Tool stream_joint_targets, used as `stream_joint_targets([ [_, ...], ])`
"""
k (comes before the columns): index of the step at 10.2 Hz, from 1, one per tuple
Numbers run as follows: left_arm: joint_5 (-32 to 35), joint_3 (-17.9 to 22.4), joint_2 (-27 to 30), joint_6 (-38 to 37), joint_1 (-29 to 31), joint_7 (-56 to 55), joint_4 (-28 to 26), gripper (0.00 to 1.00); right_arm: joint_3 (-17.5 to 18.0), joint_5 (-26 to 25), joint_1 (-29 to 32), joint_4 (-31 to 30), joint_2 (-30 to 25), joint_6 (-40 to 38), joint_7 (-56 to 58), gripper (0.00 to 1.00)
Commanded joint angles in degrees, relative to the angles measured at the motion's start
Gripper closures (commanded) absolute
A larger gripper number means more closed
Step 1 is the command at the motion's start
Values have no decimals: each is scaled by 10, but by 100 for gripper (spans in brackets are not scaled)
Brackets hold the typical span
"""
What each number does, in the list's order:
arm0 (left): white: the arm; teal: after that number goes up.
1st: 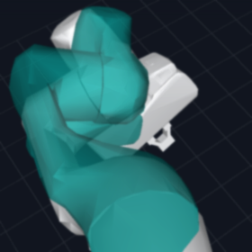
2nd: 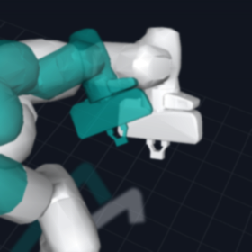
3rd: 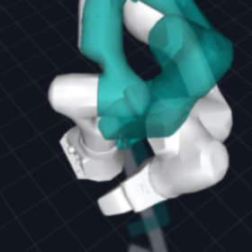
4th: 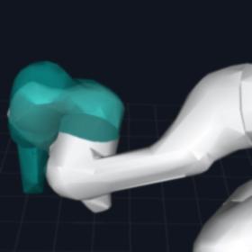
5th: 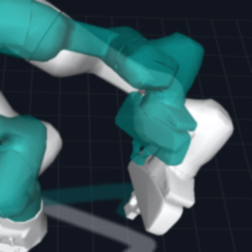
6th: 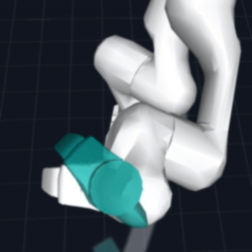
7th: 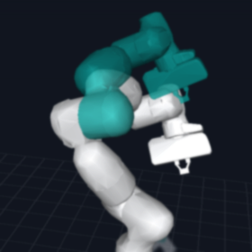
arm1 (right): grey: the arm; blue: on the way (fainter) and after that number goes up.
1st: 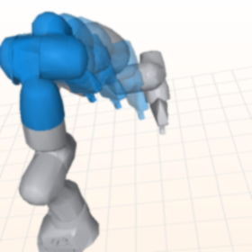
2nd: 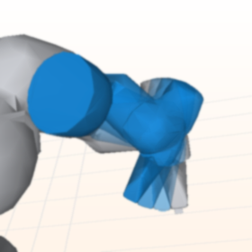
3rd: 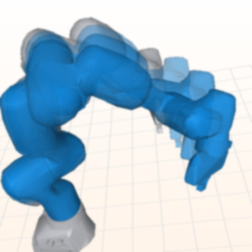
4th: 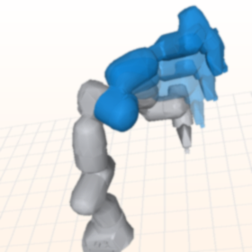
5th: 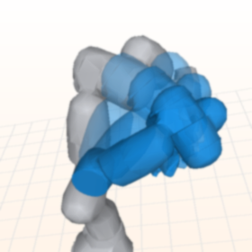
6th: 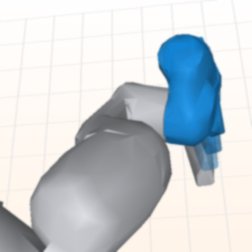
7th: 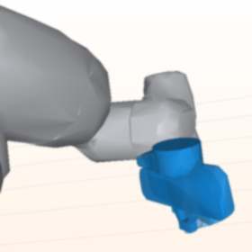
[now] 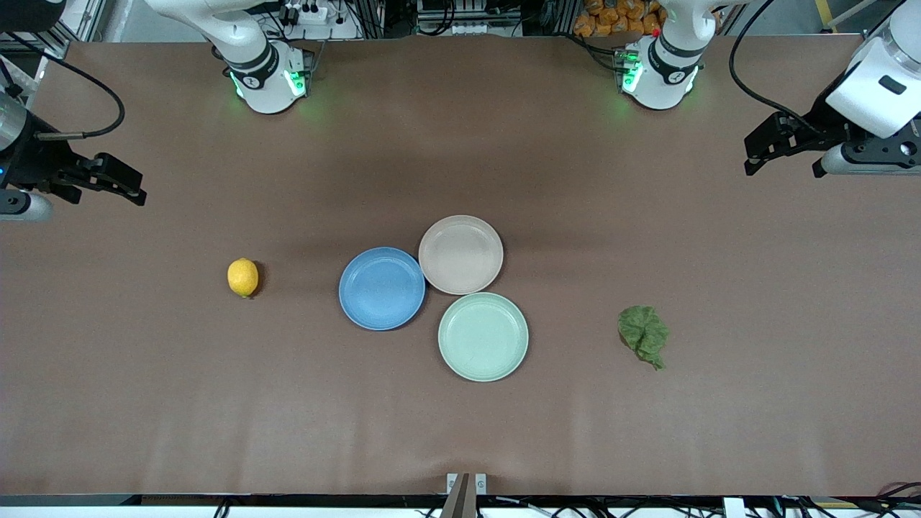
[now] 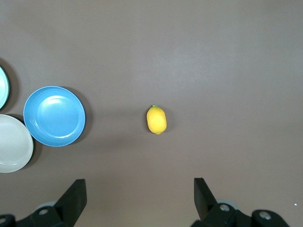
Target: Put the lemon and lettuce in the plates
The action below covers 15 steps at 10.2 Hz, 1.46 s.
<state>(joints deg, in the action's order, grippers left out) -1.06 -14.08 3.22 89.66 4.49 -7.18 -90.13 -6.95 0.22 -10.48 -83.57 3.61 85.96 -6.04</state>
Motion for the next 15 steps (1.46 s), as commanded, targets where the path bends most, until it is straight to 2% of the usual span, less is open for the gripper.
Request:
stream_joint_targets([
  [1,-14,1,6,-2,2,3,0,0,2,7,1,1,0,-4,-1,0],
  [5,-14,1,-12,-2,-2,0,17,0,2,7,1,1,0,-4,-1,0],
  [10,-14,2,-72,9,-3,-7,31,0,2,7,5,-6,0,2,0,0],
  [15,-6,1,-146,80,-16,-22,30,0,1,21,16,-87,0,76,55,0],
])
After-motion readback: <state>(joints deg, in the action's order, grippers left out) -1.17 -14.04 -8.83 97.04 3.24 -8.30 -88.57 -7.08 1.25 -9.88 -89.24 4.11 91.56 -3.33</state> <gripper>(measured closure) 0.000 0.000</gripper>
